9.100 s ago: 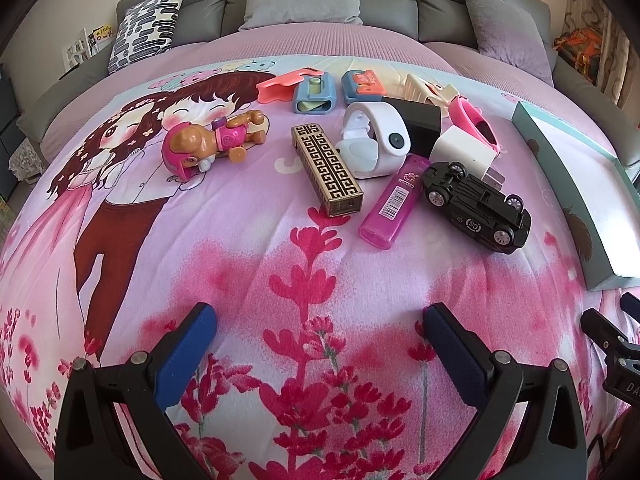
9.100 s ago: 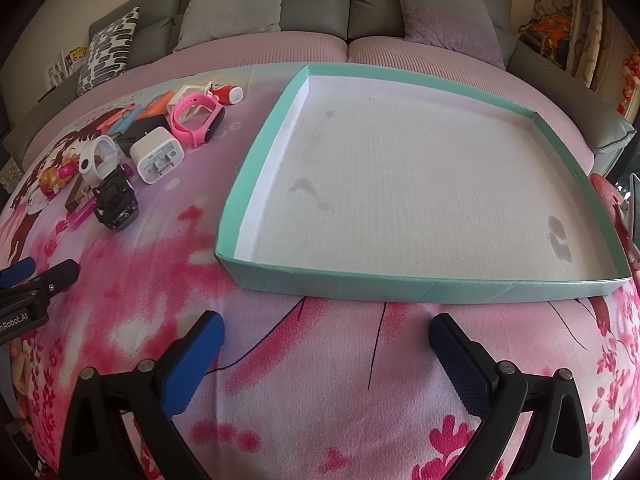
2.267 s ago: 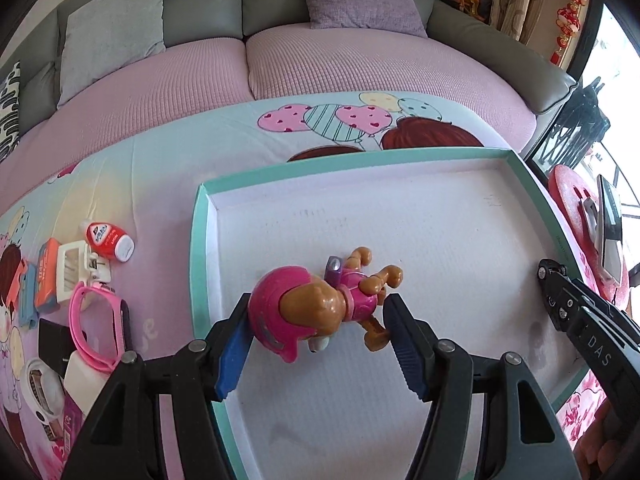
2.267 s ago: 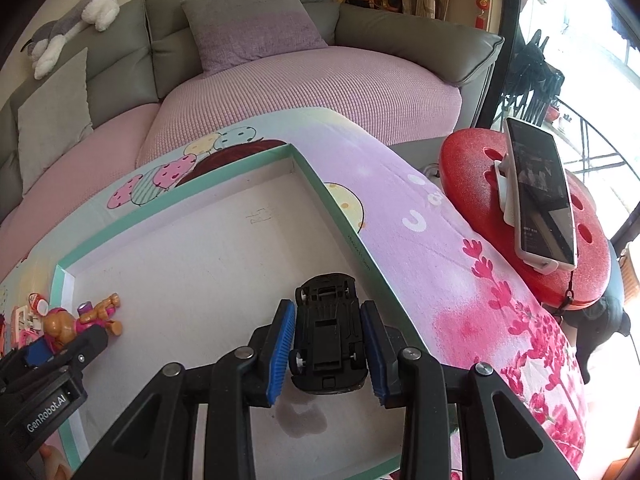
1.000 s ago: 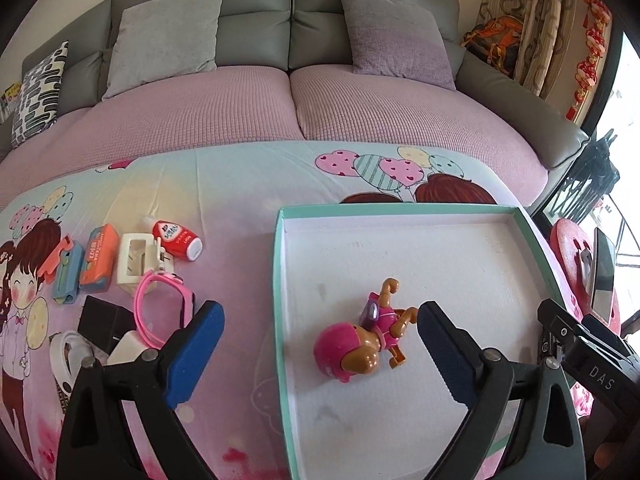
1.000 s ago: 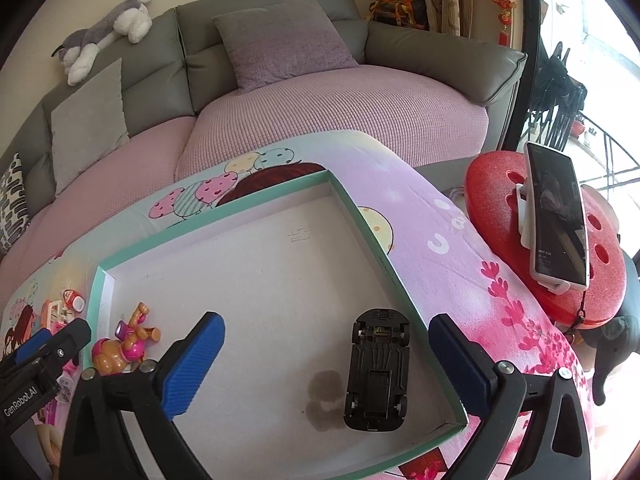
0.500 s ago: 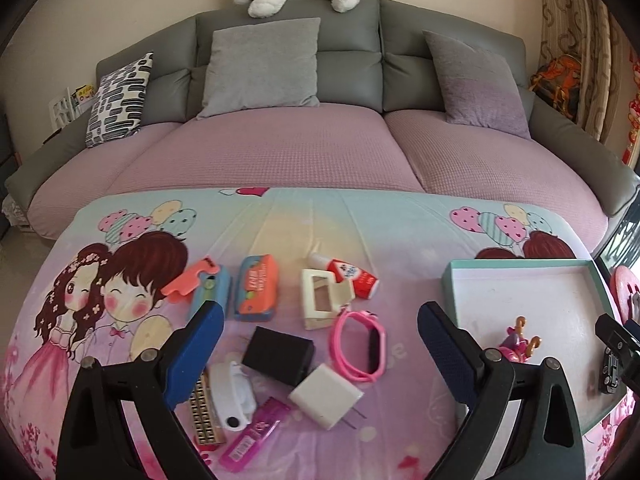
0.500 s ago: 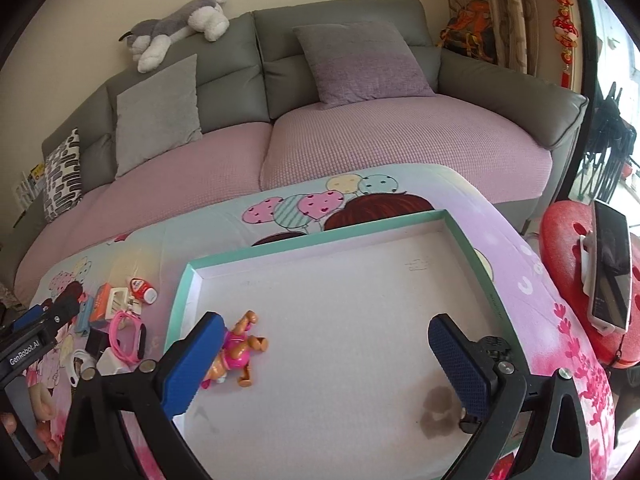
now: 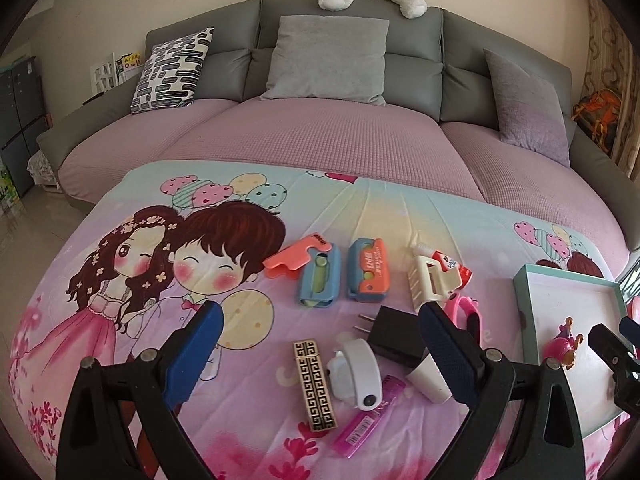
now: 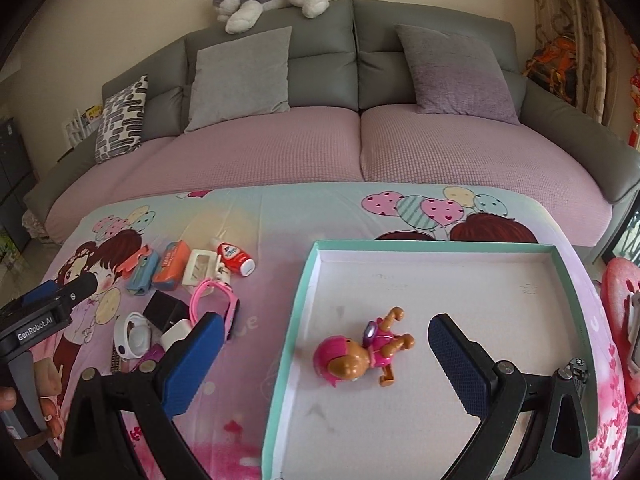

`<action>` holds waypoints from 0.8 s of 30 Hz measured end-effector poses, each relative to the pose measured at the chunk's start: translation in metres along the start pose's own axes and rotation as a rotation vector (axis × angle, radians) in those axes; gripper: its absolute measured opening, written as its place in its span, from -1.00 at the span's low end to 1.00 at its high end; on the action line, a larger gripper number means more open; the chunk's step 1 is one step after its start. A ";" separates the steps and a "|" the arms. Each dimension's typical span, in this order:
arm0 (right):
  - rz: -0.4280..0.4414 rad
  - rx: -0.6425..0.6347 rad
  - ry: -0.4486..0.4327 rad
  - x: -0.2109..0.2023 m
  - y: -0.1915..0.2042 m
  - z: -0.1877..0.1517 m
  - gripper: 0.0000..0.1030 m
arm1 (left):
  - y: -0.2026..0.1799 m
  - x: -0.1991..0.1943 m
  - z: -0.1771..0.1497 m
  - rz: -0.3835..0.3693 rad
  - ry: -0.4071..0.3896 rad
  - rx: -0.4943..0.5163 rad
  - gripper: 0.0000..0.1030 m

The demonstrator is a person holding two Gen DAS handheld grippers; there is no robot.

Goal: Organize rigid objects
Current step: 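Move both open tools back toward the remaining objects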

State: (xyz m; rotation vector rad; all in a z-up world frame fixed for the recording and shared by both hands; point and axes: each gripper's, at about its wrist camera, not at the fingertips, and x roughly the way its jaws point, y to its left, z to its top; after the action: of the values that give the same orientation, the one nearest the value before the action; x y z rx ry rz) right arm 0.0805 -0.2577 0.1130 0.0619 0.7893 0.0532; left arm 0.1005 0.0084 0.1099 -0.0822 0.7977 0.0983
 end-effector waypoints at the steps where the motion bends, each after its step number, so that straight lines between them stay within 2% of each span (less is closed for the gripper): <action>1: 0.009 -0.018 0.003 0.002 0.009 0.000 1.00 | 0.006 0.000 -0.001 0.001 0.002 -0.008 0.90; 11: 0.067 -0.140 0.057 0.021 0.075 -0.007 1.00 | 0.053 0.012 -0.017 0.007 0.035 -0.074 0.90; 19: 0.068 -0.169 0.108 0.040 0.100 -0.014 1.00 | 0.067 0.021 -0.023 -0.017 0.051 -0.093 0.90; 24: 0.082 -0.163 0.133 0.049 0.110 -0.017 1.00 | 0.067 0.032 -0.030 -0.051 0.098 -0.080 0.90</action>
State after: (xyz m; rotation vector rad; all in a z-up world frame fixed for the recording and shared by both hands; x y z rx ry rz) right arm 0.1003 -0.1437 0.0743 -0.0648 0.9126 0.2011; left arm 0.0934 0.0733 0.0632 -0.1843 0.8894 0.0785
